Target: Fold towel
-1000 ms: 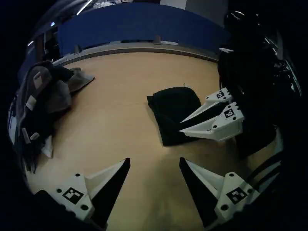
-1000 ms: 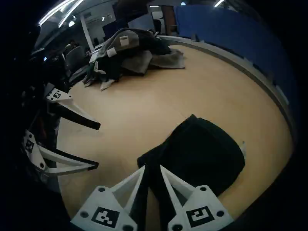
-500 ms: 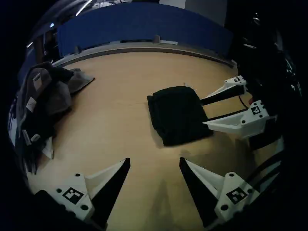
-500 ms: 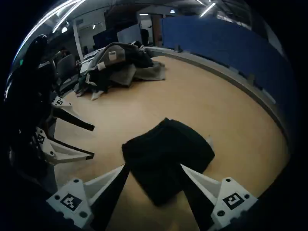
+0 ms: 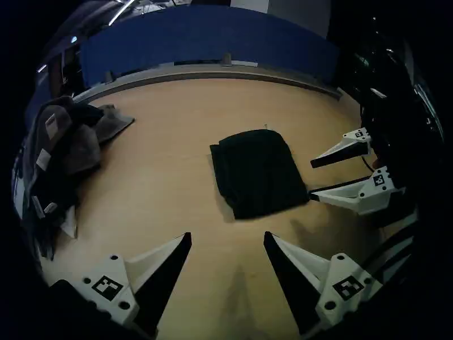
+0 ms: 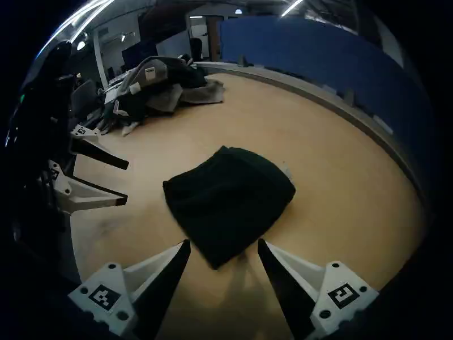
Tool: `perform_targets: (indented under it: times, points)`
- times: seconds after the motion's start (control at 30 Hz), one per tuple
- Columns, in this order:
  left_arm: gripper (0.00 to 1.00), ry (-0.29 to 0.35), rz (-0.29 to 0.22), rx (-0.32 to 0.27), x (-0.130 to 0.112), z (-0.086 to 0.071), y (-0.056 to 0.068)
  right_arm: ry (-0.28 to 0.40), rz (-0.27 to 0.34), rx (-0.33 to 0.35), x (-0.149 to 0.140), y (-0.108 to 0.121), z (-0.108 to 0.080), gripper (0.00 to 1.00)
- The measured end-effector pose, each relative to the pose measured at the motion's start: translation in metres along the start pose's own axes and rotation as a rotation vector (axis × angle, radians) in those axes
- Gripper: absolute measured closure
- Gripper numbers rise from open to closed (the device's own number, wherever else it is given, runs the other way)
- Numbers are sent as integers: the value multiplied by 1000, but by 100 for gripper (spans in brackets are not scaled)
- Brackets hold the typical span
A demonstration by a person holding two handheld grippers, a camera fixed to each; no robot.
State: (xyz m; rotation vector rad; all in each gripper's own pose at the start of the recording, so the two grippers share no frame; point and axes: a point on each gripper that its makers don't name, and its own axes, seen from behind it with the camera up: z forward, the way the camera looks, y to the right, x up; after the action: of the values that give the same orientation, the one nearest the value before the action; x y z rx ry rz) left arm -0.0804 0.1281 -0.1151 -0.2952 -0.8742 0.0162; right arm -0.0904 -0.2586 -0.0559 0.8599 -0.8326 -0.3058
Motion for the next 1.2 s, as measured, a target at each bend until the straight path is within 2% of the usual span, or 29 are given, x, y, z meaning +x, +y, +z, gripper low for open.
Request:
perform_targets:
  times: [0.37,0.7,0.8,1.2]
  points:
    - [5,4,-1,8,1,-4,-3,-20,-12,-16,-13,-2,5,8]
    - [5,19,-12,54,3,-9,-17,-37,-11,-24,-22,-3,10,9]
    - [5,24,-23,64,3,-10,-21,-43,-12,-28,-23,-3,11,14]
    - [5,43,-65,110,1,-17,-36,-71,-5,-31,-34,-7,17,47]
